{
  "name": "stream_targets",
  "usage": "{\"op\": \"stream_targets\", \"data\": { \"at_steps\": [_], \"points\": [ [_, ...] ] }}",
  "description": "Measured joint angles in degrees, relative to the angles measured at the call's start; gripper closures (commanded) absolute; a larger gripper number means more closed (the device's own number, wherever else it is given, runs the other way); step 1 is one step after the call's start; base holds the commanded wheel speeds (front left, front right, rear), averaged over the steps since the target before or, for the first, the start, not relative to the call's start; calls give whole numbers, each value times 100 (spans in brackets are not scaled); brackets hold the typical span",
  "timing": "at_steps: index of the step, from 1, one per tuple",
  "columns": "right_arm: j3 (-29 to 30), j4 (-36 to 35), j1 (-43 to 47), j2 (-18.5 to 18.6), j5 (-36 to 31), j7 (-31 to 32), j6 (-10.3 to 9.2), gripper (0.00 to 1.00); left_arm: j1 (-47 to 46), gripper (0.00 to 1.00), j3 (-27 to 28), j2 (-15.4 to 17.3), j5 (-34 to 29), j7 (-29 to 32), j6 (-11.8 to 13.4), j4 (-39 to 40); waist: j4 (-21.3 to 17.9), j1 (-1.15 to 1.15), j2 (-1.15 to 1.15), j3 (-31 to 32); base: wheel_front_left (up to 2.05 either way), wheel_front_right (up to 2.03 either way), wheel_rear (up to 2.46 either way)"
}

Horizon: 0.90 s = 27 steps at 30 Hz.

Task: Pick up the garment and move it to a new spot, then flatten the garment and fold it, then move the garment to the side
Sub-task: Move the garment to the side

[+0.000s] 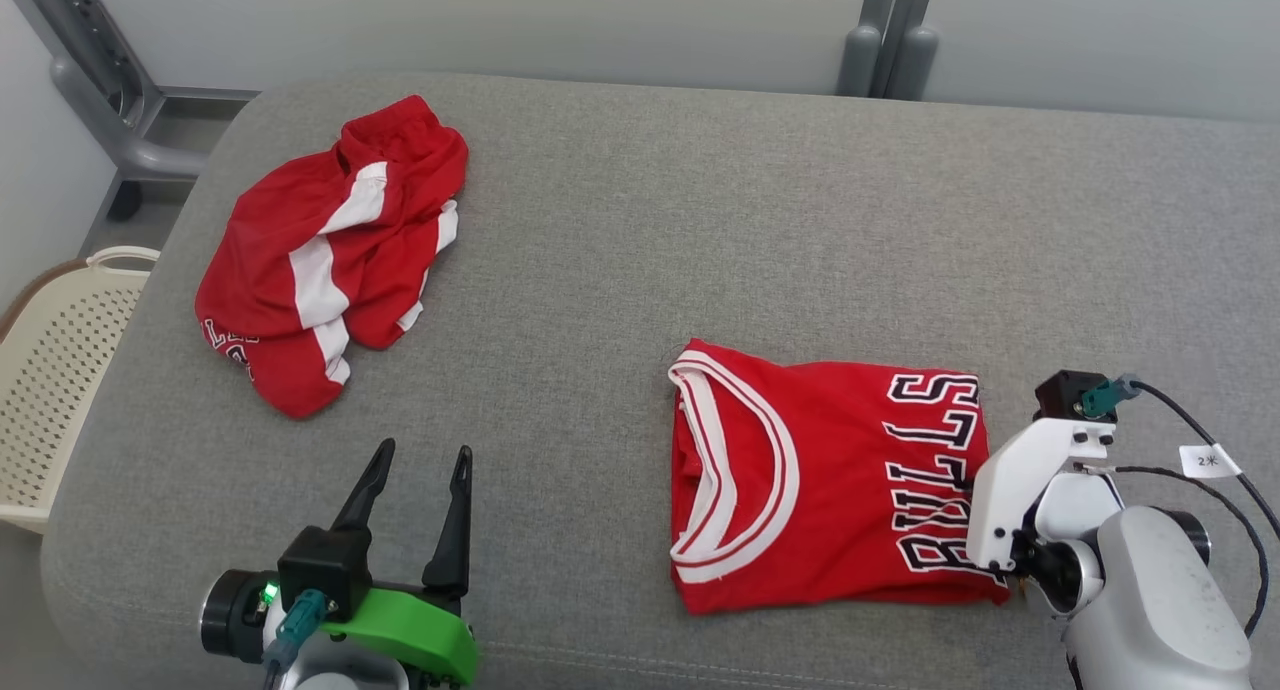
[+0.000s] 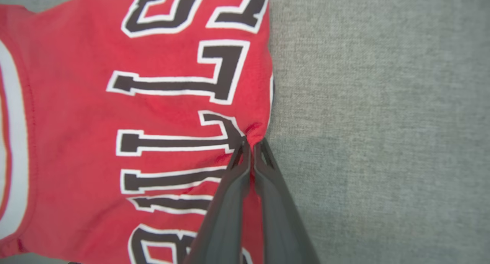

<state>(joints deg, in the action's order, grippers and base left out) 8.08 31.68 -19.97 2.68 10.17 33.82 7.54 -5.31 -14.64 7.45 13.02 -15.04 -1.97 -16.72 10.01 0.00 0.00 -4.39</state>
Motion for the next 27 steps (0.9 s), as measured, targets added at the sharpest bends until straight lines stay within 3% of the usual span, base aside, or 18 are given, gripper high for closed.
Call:
{"op": "stream_targets", "data": {
  "at_steps": [11,27],
  "points": [
    [-19,108,-719,-4,-753,-31,0,100,-13,0,20,21,-125,0,45,171,-313,0,0,-127,0,0,0],
    [505,936,-2150,108,-1429,-917,0,100,-495,0,-42,258,-627,-4,44,623,-1576,0,0,-707,0,0,0]
  ]
}}
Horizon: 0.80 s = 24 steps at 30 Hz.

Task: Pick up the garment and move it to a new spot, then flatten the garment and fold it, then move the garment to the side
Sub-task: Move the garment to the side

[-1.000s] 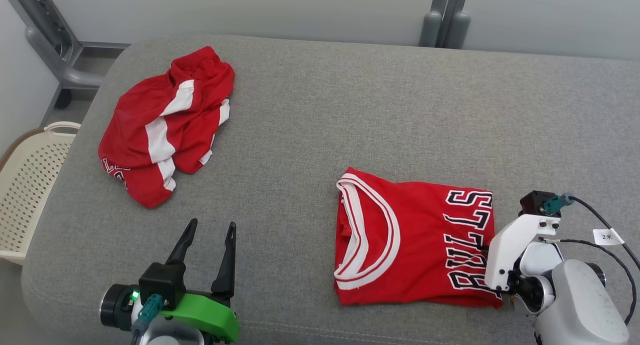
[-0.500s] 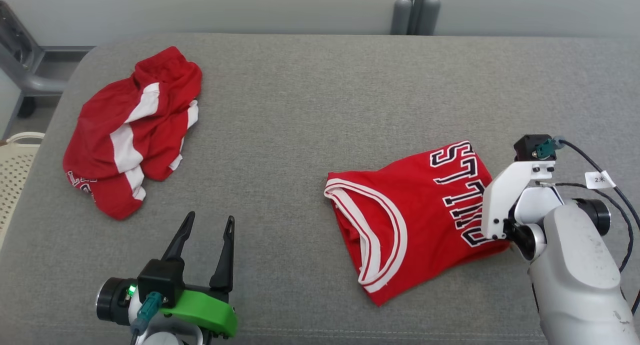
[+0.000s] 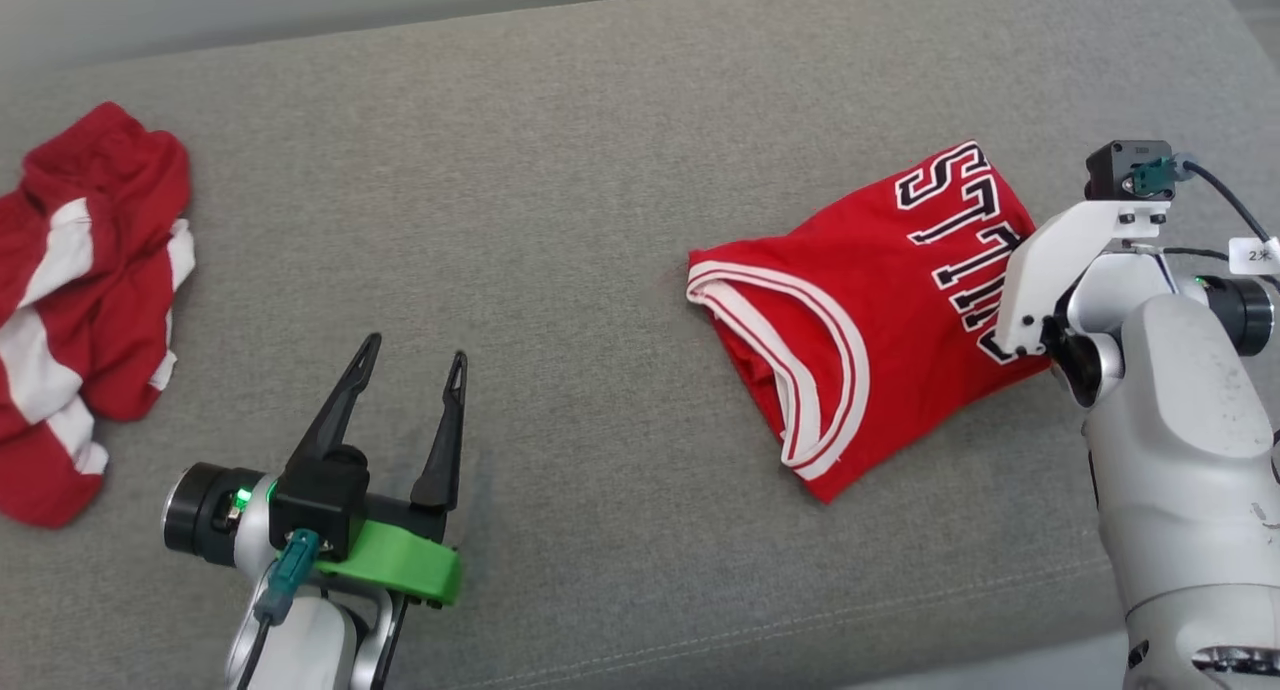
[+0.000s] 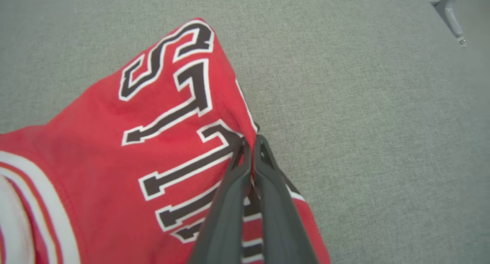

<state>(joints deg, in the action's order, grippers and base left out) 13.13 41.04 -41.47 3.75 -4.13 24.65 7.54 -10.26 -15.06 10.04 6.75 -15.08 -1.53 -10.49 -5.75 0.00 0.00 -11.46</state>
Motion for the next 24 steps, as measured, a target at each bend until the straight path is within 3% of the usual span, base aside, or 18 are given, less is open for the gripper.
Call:
{"op": "stream_targets", "data": {
  "at_steps": [12,24],
  "points": [
    [899,871,-917,163,-414,-951,0,100,-420,0,-221,216,-226,65,-134,168,-673,0,0,-801,0,0,0],
    [2308,1357,-1758,603,-983,-1470,0,100,-486,0,-365,513,-347,426,-181,701,-797,1,0,-1501,0,0,0]
  ]
}}
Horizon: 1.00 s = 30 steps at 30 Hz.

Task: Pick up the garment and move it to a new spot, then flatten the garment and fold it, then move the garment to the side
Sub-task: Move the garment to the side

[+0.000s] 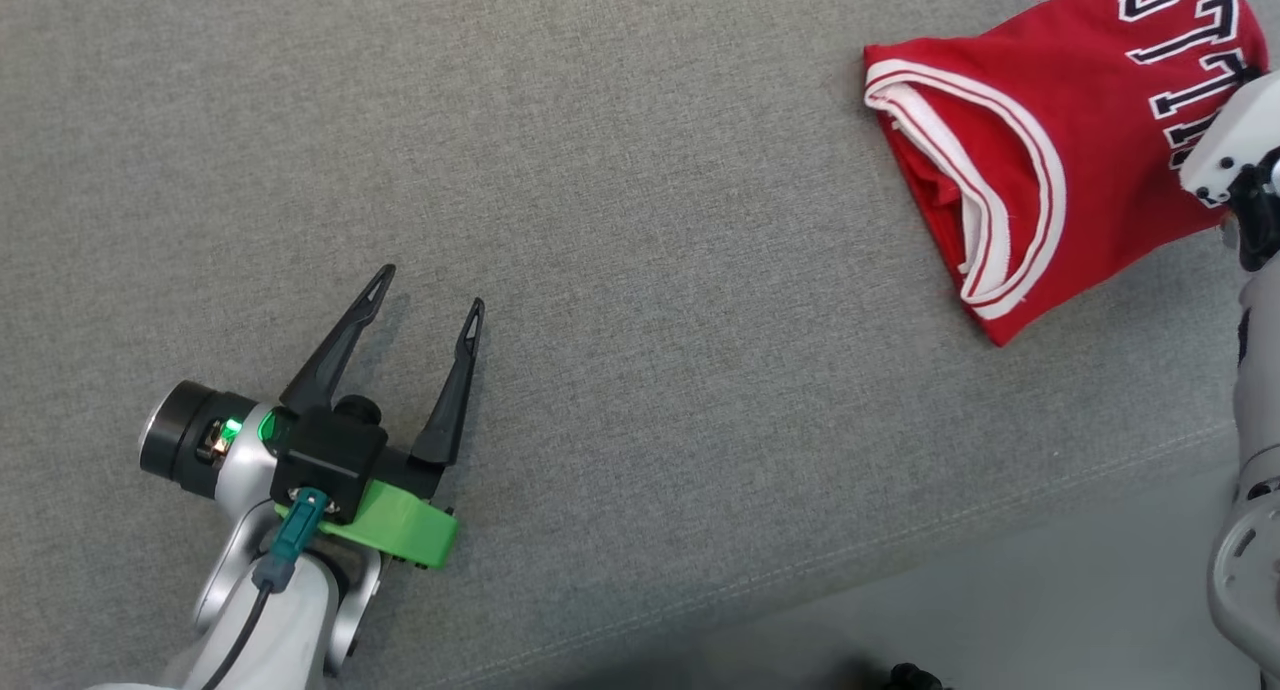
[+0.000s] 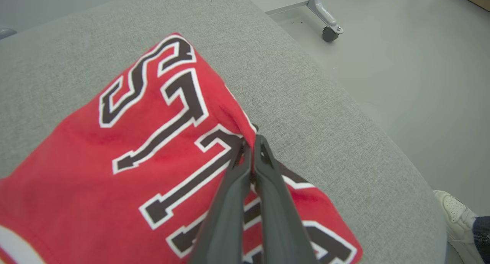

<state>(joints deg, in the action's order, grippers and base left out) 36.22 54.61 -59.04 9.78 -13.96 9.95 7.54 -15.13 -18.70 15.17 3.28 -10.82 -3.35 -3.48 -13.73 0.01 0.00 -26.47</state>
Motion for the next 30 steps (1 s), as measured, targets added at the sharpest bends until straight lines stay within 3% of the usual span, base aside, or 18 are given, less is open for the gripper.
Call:
{"op": "stream_targets", "data": {
  "at_steps": [11,13,21,30],
  "points": [
    [1068,-57,-168,342,-958,-196,0,100,-82,0,-135,45,-49,118,-21,231,247,0,0,-289,0,0,0],
    [1069,-43,-169,321,-1157,-301,-1,0,-88,0,-152,48,-49,118,-20,231,278,0,0,-314,0,0,0],
    [923,46,-120,339,-1704,-954,0,0,-170,0,-204,-21,15,7,22,115,377,0,0,-187,0,0,0],
    [465,346,283,335,-1569,-2031,-1,0,-59,0,-189,-320,301,-265,169,-312,576,-1,0,384,0,0,0]
  ]
}}
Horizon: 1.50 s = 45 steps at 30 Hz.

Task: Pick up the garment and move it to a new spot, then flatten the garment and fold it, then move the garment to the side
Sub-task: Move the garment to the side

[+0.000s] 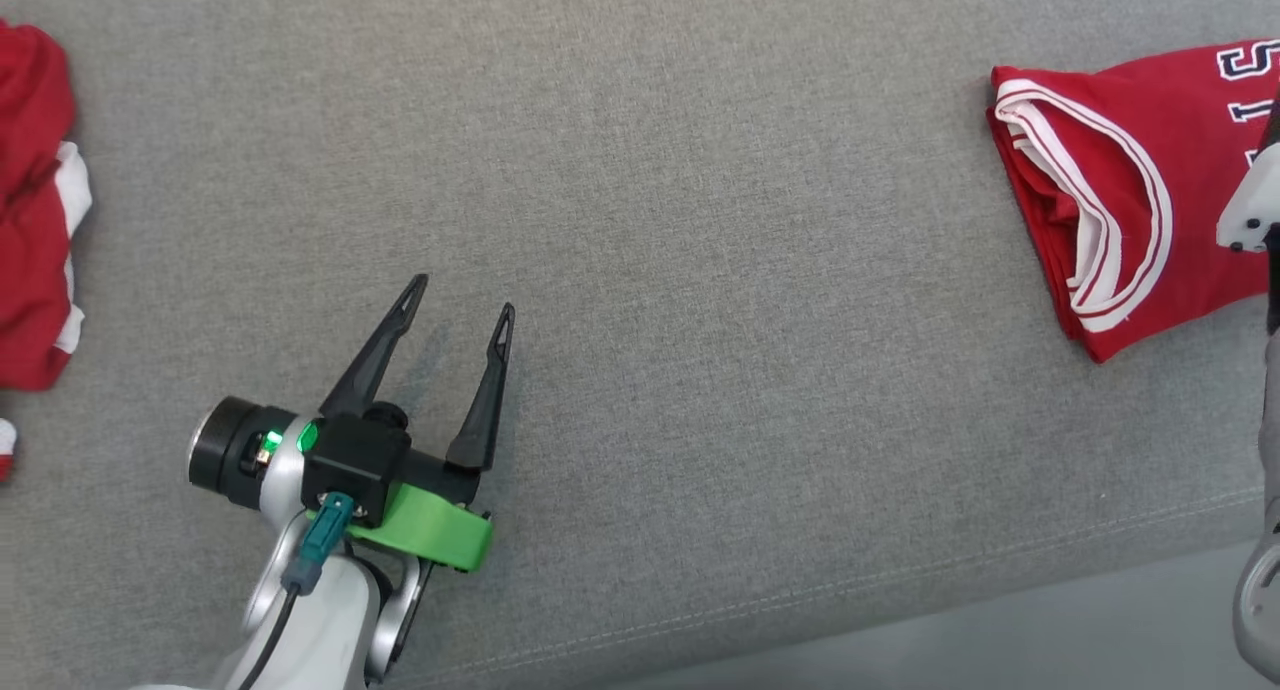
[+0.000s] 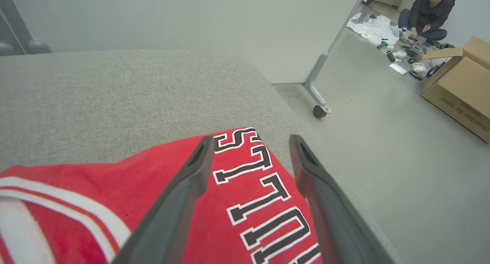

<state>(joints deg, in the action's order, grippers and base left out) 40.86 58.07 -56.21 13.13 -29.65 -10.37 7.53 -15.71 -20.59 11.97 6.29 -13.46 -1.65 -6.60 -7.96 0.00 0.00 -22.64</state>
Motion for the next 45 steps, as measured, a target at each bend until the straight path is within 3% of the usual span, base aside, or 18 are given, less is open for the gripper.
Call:
{"op": "stream_targets", "data": {
  "at_steps": [3,8,14,18,20,24,27,30,33,45],
  "points": [
    [-278,145,179,-123,265,-264,0,0,163,0,63,-58,138,-64,69,-111,77,-1,0,241,0,0,0],
    [-1228,312,304,-463,1068,-445,1,0,441,0,411,-154,383,-131,287,-105,188,0,0,679,0,0,0],
    [-2434,-817,1258,-677,2407,-463,0,0,875,0,1081,-442,860,-156,738,-145,313,-1,0,1224,0,0,0],
    [-2877,-1402,1860,-706,2980,-463,0,0,1018,0,1301,-468,933,-157,856,-141,369,-1,0,1496,0,0,0],
    [-3092,-1711,2183,-710,3254,-464,0,0,1110,0,1268,-469,1095,-152,682,-252,406,-1,0,1665,0,0,0],
    [-3376,-2163,2835,-748,3617,-463,0,0,1240,0,1124,-370,995,-67,652,-365,503,-1,0,1981,0,0,0],
    [-3528,-2491,3189,-810,3711,-421,-1,0,1303,0,991,-325,1001,-67,476,-410,596,-1,0,2173,0,0,0],
    [-3690,-2817,3492,-882,3762,-323,-1,0,1350,0,1018,-250,979,-75,477,-488,714,-1,0,2306,0,0,0],
    [-3704,-3130,3759,-922,3802,-226,0,0,1456,0,1171,-297,1044,-73,671,-538,818,-1,0,2417,0,0,0],
    [-3615,-3905,4899,-1029,4051,43,-1,0,1740,0,1123,-194,1182,-122,399,-512,1067,-1,0,2737,0,0,0]
  ]
}}
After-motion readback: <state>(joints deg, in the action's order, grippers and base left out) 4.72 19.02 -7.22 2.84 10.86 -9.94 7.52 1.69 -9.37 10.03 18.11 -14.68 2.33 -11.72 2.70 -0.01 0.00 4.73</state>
